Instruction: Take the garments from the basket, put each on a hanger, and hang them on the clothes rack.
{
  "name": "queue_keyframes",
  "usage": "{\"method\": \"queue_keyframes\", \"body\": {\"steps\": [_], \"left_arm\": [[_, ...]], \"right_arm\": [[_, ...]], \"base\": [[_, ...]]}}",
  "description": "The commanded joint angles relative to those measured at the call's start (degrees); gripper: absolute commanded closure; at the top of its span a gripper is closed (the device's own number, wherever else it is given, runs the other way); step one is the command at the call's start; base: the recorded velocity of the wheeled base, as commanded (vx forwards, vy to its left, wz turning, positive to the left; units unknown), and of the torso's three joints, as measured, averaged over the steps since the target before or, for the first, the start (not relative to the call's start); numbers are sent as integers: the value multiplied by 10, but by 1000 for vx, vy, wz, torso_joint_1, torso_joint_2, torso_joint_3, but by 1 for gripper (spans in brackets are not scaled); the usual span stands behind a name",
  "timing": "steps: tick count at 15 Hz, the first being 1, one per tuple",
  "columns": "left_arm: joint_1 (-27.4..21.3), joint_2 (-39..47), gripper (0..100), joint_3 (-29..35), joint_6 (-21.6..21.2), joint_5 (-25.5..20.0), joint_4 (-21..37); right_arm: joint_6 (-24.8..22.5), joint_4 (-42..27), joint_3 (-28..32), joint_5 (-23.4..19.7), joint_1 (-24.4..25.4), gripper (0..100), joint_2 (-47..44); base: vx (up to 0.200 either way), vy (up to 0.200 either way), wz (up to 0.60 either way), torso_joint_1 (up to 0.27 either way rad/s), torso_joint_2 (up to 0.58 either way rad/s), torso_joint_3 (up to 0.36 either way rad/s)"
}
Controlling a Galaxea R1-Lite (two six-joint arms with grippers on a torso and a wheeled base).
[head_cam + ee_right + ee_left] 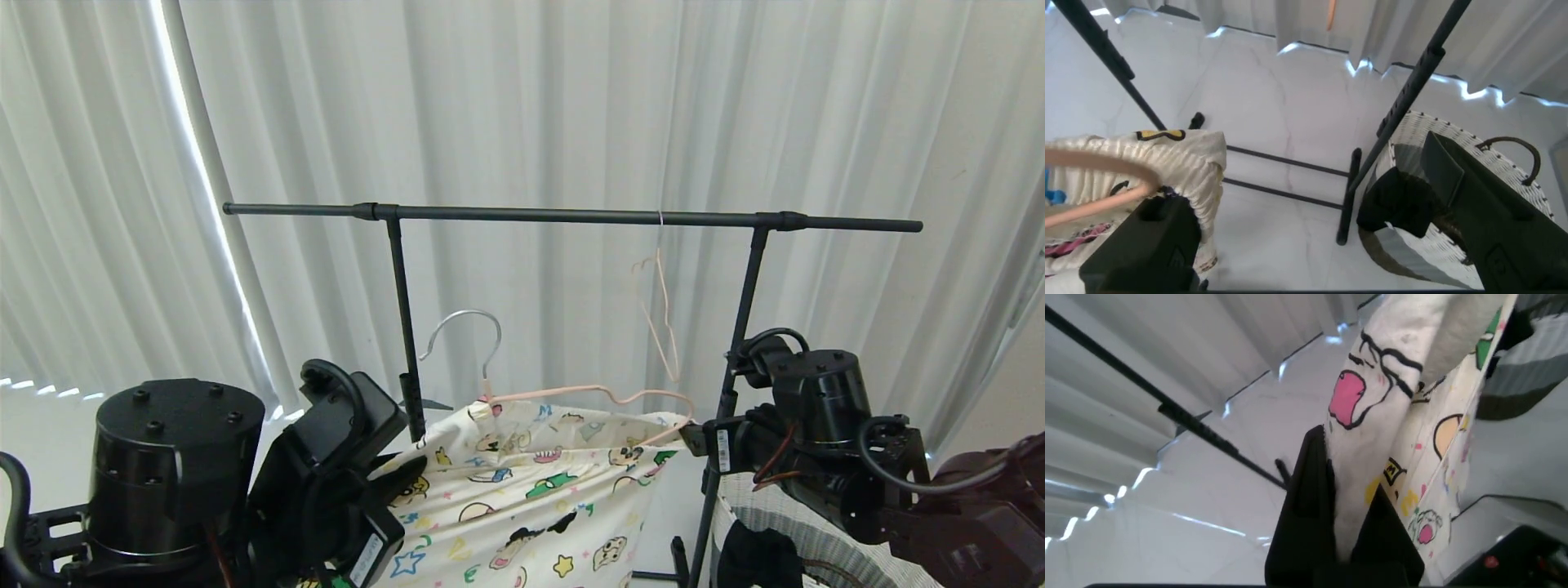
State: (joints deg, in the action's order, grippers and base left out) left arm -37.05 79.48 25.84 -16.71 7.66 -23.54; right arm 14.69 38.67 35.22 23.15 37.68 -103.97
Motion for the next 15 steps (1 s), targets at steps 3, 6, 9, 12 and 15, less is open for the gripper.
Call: {"method": "queue_keyframes", "body": {"steps": [3, 6, 9, 12, 15], "left_arm": [[11, 0, 100, -13, -1, -4, -36], [11, -2, 100, -51, -4, -14, -72], [11, -5, 100, -73, -4, -15, -91], [11, -2, 100, -73, -4, -15, -99], [12, 45, 100, -75, -50, 27, -99]], "right_arm": [[1, 0, 0, 1, 0, 0, 2], [1, 0, -1, -2, -4, 0, 1], [1, 0, -1, -6, -7, 0, 2], [1, 2, 0, -20, -8, 0, 9], [-52, 4, 3, -61, -6, 0, 45]], "base": [[0, 0, 0, 0, 0, 0], [0, 0, 0, 0, 0, 0], [0, 0, 0, 0, 0, 0], [0, 0, 0, 0, 0, 0], [0, 0, 0, 0, 0, 0]]}}
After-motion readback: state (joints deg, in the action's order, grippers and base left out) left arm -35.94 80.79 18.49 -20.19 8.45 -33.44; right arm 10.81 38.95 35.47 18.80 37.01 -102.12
